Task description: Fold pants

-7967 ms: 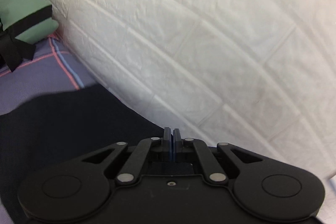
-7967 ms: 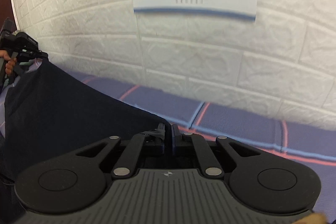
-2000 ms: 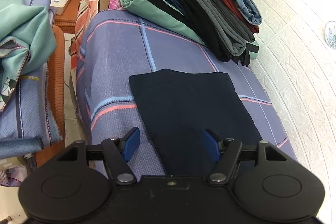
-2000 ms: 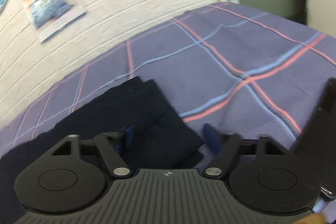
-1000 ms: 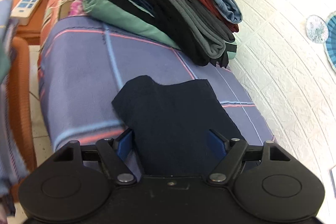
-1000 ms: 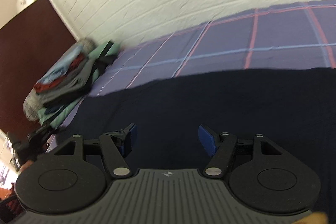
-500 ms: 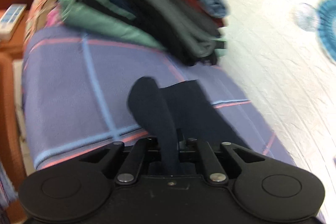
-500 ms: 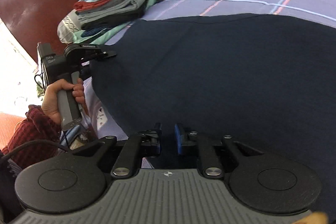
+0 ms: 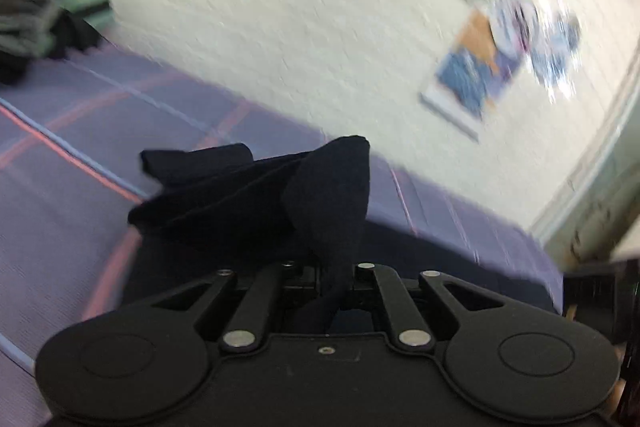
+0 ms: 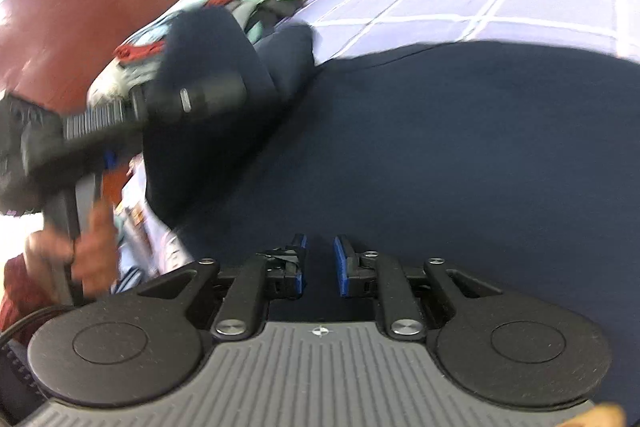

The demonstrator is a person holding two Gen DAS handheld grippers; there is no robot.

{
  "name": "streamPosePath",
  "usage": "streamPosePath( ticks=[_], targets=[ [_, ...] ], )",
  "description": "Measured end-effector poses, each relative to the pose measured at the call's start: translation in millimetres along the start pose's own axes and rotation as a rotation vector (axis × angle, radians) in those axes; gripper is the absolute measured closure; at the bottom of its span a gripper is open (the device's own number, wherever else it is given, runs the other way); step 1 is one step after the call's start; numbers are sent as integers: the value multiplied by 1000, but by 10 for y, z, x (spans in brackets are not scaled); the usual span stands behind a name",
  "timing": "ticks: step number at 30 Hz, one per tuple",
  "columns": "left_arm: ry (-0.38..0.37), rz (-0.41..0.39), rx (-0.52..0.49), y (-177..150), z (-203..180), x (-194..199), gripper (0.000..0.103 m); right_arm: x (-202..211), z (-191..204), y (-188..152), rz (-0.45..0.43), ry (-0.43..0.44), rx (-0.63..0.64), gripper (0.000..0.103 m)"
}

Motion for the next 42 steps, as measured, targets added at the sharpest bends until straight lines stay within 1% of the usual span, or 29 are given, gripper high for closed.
streamPosePath(
  ticks=[2,4,6,7,8,9,11,13,14,15,17,19,21,23,26,29,32,33,34,35,36,37,38,39,41,42],
  targets=[
    [-4,77,-20,-148,-55,-174,0,90,-104,7,-30,-41,-16,72],
    [15,113,-32,-258,-45,-289,0,168,-210,8,-57,-74,-47,70],
    [10,99,-2,-290,-6,-275,0,242,-295,-1,-80,-97,-71,67],
    [-4,99,14,-263,-1,-243,0,257,-317,2,-89,-104,-73,65],
    [-22,101,29,-227,-3,-213,0,281,-330,4,-98,-108,-68,62],
    [-33,92,47,-187,-39,-132,0,291,-335,17,-107,-111,-60,57],
    [-40,62,60,-105,-92,22,0,302,-302,67,-127,-106,-36,56],
    [-43,38,70,-49,-106,156,0,275,-240,171,-162,-90,3,51],
    [-41,29,86,-44,-94,221,0,268,-214,223,-186,-85,17,39],
    [-42,28,104,-39,-69,267,0,252,-193,270,-212,-80,27,21],
    [-45,20,144,-42,-20,329,0,201,-145,354,-252,-71,39,4],
    [-27,16,179,-77,38,401,0,177,-144,374,-263,-60,39,1],
    [8,1,193,-101,94,412,0,113,-170,372,-243,-76,31,0],
    [34,22,202,-145,136,368,0,18,-214,361,-218,-101,12,0],
    [19,59,219,-213,162,271,0,-121,-284,391,-195,-138,-22,0],
    [42,66,195,-237,152,225,0,-267,-367,478,-198,-154,-40,3],
    [78,33,229,-233,231,274,0,-370,-453,592,-220,-154,-68,5],
    [85,18,249,-228,269,302,0,-417,-479,635,-227,-152,-79,11],
    [93,9,267,-225,310,321,0,-466,-492,684,-219,-159,-89,27],
    [100,11,275,-216,342,323,0,-506,-478,740,-193,-163,-79,83],
    [109,14,278,-219,361,333,0,-503,-457,793,-190,-144,-71,82],
    [116,15,280,-229,372,342,0,-454,-423,826,-230,-122,-64,83],
    [115,17,280,-248,378,347,0,-420,-394,856,-254,-131,-42,84],
    [103,25,276,-267,376,343,0,-428,-387,887,-266,-159,-37,84],
    [93,45,235,-292,340,322,0,-537,-459,914,-230,-187,-62,82],
    [93,55,207,-299,319,323,0,-602,-518,899,-200,-202,-75,75]
  ],
)
Point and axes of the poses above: each gripper's, at about its wrist camera, not at the fingertips, and x roughly against the way its jaws point, z to its left, y to its top, the point moved 2 cm from there along -x, roughly the way its jaws point, and after that the axes turned 5 degrees about -x, right-handed, at the moved point
